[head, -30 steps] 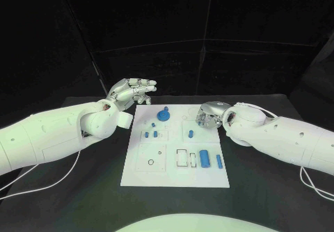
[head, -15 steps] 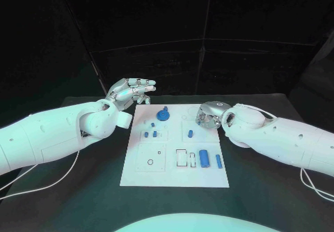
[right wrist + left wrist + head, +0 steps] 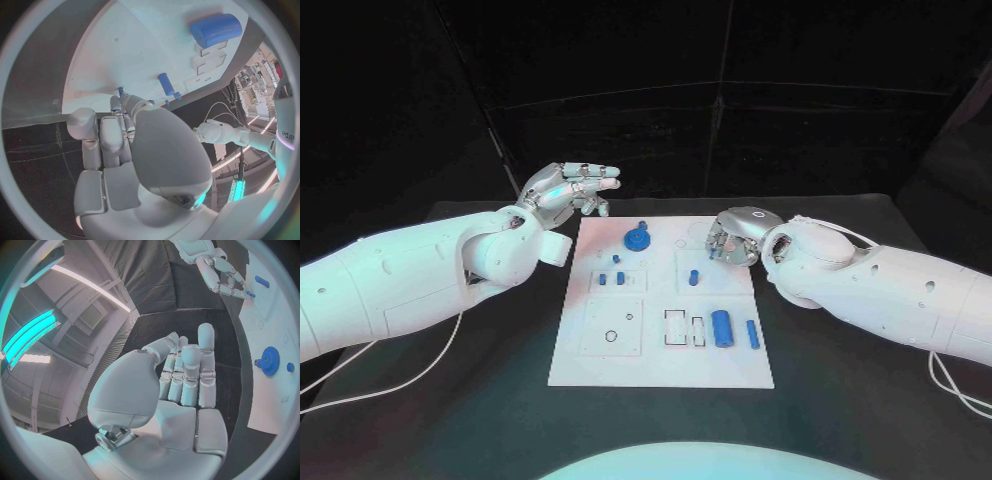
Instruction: Assemble the parts on the task board
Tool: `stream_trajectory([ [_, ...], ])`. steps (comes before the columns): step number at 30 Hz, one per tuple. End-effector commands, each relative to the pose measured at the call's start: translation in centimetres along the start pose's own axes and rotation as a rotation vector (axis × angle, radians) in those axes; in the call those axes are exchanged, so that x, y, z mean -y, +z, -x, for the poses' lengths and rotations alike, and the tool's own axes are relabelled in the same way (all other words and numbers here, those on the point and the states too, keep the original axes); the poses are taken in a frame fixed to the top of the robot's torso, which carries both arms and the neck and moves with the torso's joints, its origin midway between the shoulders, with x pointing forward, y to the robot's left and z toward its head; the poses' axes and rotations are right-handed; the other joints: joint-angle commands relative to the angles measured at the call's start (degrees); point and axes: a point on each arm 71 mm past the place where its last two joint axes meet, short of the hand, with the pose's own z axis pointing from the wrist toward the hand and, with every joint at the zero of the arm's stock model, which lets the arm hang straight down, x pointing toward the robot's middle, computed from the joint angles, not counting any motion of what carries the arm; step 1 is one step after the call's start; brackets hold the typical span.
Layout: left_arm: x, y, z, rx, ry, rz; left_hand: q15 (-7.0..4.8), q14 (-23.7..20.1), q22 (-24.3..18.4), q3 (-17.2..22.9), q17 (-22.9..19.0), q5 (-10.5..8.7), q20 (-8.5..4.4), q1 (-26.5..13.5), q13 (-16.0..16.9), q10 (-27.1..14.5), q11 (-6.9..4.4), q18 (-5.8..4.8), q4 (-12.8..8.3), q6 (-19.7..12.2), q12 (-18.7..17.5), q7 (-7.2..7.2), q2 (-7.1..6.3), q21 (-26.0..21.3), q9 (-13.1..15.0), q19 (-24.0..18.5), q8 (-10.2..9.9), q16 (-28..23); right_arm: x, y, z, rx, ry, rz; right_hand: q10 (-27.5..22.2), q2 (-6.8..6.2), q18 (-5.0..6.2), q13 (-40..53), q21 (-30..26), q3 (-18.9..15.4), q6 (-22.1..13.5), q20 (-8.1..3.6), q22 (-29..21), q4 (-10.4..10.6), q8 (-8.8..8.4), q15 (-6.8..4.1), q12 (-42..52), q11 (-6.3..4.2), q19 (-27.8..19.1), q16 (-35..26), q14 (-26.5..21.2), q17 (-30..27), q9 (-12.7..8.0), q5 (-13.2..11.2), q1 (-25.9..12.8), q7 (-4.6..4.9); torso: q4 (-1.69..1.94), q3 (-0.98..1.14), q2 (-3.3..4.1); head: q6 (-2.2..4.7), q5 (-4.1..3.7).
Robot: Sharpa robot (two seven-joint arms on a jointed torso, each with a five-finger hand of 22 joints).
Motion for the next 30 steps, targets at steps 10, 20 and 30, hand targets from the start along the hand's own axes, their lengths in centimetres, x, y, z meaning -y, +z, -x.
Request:
stream_trajectory([
  [10, 0.2, -0.1, 0.3, -0.004, 0.002, -0.003, 0.11, -0.4, -0.1, 0.1, -0.2, 0.37, -0.09, 0.5, 0.1, -0.5, 0.05, 0.78, -0.5, -0.4, 0.4, 0.19, 0.17, -0.2, -0.1, -0.4, 0.4, -0.5, -0.3, -2.1, 1.2, 0.086, 0.046, 0.025, -0.1, -0.04, -0.72, 0.0, 0.4, 0.5, 0.4, -0.27, 0.3, -0.3, -0.35, -0.40, -0.4, 0.28, 0.0, 0.3, 1.2, 0.0, 0.1, -0.7, -0.9, -0.07, -0.05, -0.01, 0.00, 0.02, 0.09],
  [20, 0.2, -0.1, 0.6, -0.002, 0.003, -0.004, 0.12, -0.4, -0.1, 0.1, -0.2, 0.41, -0.09, 0.6, 0.1, -0.6, 0.07, 0.77, -0.5, -0.4, 0.4, 0.22, 0.18, -0.2, -0.1, -0.4, 0.4, -0.5, -4.2, -4.2, 2.8, 0.193, 0.152, 0.170, -0.1, -0.10, -0.85, 0.0, 0.8, 1.2, 0.4, -0.33, 1.0, -1.2, -0.44, -0.45, -0.5, 0.26, 0.3, 0.6, 1.2, 0.2, 0.1, 0.2, -1.0, -0.06, 0.14, -0.07, 0.05, 0.20, 0.56],
  [30, 0.2, -0.1, 0.5, -0.005, 0.001, -0.004, 0.12, -0.4, -0.1, 0.1, -0.2, 0.41, -0.09, 0.6, 0.1, -0.6, 0.07, 0.77, -0.5, -0.4, 0.4, 0.22, 0.18, -0.2, -0.1, -0.4, 0.4, -0.5, -8.0, -4.0, 2.8, 0.175, 0.190, 0.265, -0.1, -0.20, -0.85, 0.0, 0.9, 1.2, 0.4, -0.33, 1.0, -1.3, -0.47, -0.44, -0.6, 0.29, 0.3, 0.6, 1.2, 0.3, 0.1, 0.2, -1.2, -0.02, 0.09, -0.24, 0.01, -0.02, 2.46],
])
